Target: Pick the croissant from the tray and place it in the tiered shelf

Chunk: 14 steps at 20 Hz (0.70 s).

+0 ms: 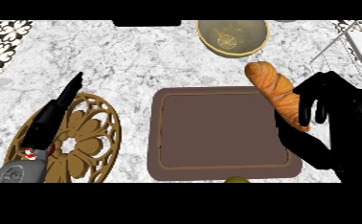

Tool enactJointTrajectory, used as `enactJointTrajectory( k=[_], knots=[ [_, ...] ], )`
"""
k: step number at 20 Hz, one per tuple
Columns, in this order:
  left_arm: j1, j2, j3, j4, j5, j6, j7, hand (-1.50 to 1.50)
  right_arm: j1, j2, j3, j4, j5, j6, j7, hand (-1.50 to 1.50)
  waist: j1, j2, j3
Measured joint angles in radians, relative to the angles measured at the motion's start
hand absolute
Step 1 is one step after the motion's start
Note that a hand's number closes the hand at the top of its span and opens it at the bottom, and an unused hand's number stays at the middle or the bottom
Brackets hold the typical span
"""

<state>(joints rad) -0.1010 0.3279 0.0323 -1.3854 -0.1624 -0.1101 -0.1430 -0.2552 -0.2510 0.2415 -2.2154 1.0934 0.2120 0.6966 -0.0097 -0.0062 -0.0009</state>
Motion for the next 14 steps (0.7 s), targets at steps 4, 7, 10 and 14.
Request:
enactJointTrajectory(
  k=[4, 7, 10, 14],
  knots=[
    [0.000, 0.005, 0.003, 0.009, -0.001, -0.013, -0.011, 0.00, -0.153, -0.041, -0.103, -0.105, -0.034, 0.174, 0.096, 1.50, 0.003, 0.000, -0.001],
    [-0.001, -0.004, 0.002, 0.017, -0.010, -0.006, -0.017, 0.00, -0.275, -0.062, -0.210, -0.109, -0.072, 0.301, 0.151, 1.50, 0.002, 0.000, -0.001],
    [0.006, -0.004, 0.007, 0.012, -0.008, -0.012, -0.020, 0.00, -0.376, -0.077, -0.321, -0.086, -0.129, 0.392, 0.160, 1.50, 0.003, 0.000, -0.001],
    [0.024, -0.007, 0.009, -0.007, -0.009, -0.014, -0.013, 0.00, -0.441, -0.170, -0.465, -0.046, -0.231, 0.511, 0.119, 1.50, 0.000, -0.001, 0.000]
  ],
)
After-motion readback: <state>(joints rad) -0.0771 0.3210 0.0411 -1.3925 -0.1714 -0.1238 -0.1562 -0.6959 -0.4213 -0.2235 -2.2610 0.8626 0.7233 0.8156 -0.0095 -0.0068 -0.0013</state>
